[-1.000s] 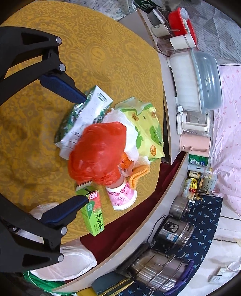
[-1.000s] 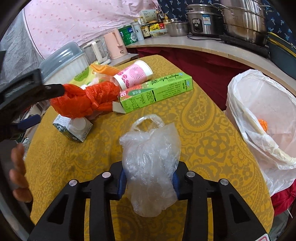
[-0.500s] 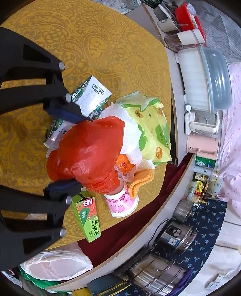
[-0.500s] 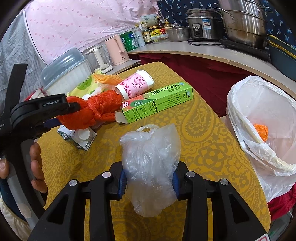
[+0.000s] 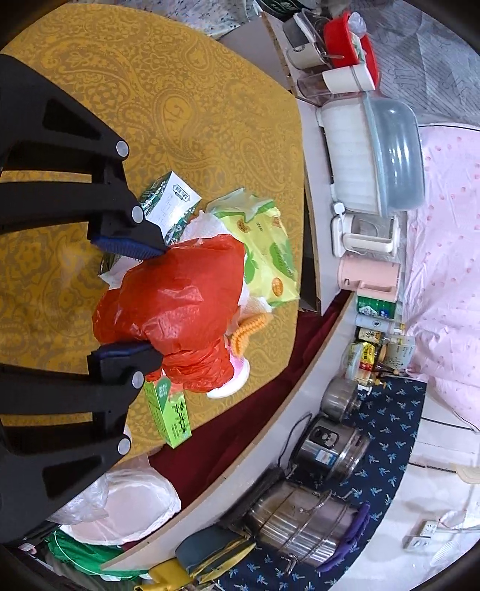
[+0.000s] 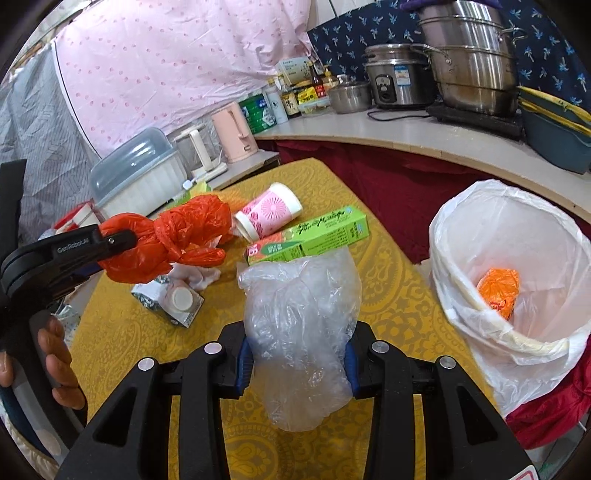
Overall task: Collect trash
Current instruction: 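Carry both bags over the bin and open both tools to drop them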
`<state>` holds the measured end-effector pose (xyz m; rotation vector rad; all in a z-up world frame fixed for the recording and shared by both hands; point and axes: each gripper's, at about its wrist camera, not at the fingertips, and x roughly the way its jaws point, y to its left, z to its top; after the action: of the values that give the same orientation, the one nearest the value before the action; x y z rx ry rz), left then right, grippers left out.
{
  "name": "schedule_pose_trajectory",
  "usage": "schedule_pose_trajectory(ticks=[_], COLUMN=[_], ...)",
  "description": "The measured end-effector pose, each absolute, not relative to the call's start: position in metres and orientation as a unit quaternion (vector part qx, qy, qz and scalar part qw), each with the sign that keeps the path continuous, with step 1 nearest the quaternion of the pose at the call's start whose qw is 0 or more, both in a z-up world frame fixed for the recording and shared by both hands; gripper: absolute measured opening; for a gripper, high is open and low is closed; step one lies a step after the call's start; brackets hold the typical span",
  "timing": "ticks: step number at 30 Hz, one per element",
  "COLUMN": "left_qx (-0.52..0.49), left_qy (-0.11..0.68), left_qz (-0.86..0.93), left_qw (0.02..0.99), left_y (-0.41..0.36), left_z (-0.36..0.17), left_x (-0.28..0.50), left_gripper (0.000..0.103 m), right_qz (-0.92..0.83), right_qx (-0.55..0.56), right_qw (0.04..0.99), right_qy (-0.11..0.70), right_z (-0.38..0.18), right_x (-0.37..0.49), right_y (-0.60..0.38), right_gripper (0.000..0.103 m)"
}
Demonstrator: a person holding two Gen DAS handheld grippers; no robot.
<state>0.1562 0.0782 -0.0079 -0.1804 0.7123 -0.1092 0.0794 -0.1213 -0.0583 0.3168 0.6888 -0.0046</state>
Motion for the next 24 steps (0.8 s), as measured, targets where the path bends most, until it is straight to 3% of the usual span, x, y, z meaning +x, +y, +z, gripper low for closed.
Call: schedule_pose_trajectory(ticks=[14,24], left_qx=[-0.053,-0.018], left_qy=[0.322,0.324], left_qz=[-0.119,-0.184], left_qw=[0.938,0.928], left_y=[0.007,-0.07], left_z=[0.028,0.03], left_x=[0.121,0.103], left_gripper=[0.036,0.036], right_qz=[-0.056,-0.125], right_qx=[0.185,0.22], right_qw=[0.942,0.934], right_qy=[0.273,0.252], right_z=[-0.023,-0.028], right_x=[0.048,0.027], right_y=[-0.186,-0.258], right_gripper=[0.036,0.036])
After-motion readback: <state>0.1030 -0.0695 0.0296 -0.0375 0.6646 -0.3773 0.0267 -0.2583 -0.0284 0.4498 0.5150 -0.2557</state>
